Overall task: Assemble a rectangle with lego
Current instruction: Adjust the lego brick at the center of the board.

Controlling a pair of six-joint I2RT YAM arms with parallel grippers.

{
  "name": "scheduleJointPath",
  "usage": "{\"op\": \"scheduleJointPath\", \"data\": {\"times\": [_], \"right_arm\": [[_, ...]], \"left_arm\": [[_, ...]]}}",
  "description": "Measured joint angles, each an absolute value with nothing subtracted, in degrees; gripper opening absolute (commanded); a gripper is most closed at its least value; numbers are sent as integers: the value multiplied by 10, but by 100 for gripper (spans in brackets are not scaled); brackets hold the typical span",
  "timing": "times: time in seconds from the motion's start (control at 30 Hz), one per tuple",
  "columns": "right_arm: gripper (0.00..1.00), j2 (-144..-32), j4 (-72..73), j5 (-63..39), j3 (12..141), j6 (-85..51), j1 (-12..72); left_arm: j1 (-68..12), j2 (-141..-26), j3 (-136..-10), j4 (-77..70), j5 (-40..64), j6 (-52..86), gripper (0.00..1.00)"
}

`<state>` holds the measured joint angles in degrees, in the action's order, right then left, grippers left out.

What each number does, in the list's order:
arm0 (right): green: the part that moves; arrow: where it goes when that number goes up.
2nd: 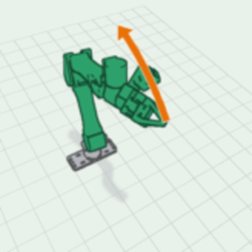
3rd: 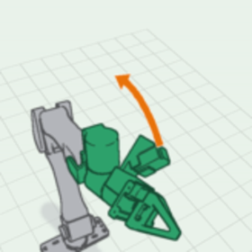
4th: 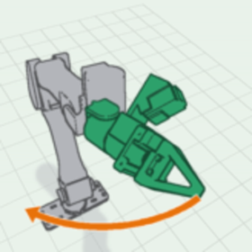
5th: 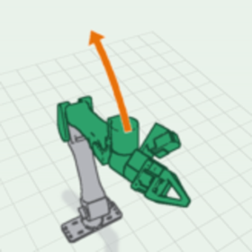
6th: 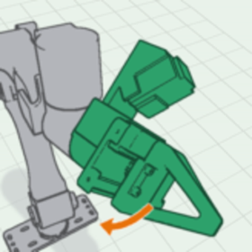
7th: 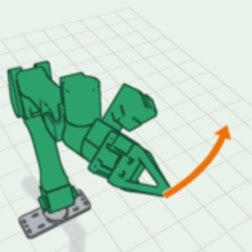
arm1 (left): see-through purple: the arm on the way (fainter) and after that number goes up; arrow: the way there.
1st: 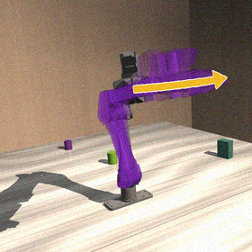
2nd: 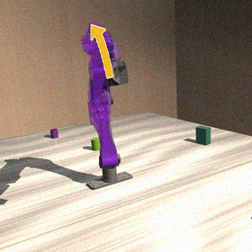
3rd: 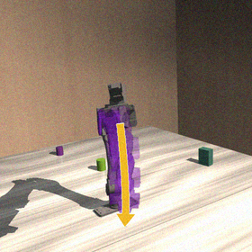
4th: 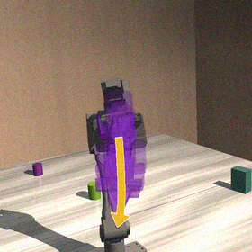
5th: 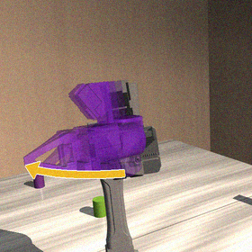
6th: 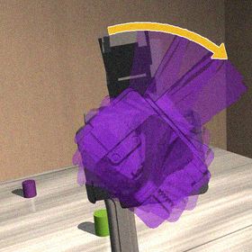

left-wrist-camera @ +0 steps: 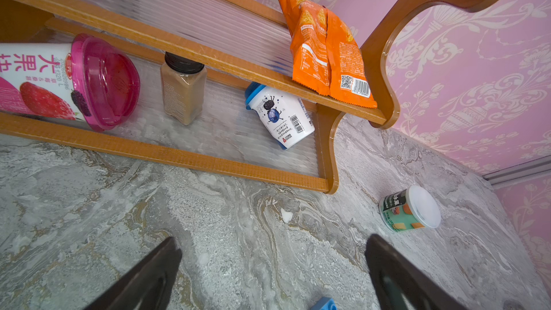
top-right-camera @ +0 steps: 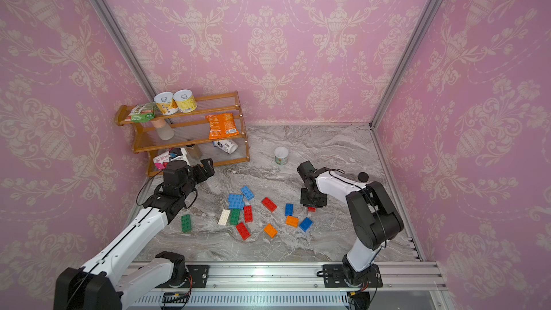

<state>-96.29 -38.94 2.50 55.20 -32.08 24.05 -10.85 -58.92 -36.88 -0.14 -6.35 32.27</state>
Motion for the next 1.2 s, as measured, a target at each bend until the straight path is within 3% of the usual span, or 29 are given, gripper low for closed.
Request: {"op": "scheduleJointPath", "data": {"times": [0.87,1.2], "right_arm": [[34,-983,-401,23,575,-322,241],[50,-985,-401,15,578,-320,242]], "left_arm": [[-109,-589,-369,-3,-63,323,99],[-109,-589,-369,-3,-63,323,99]]}}
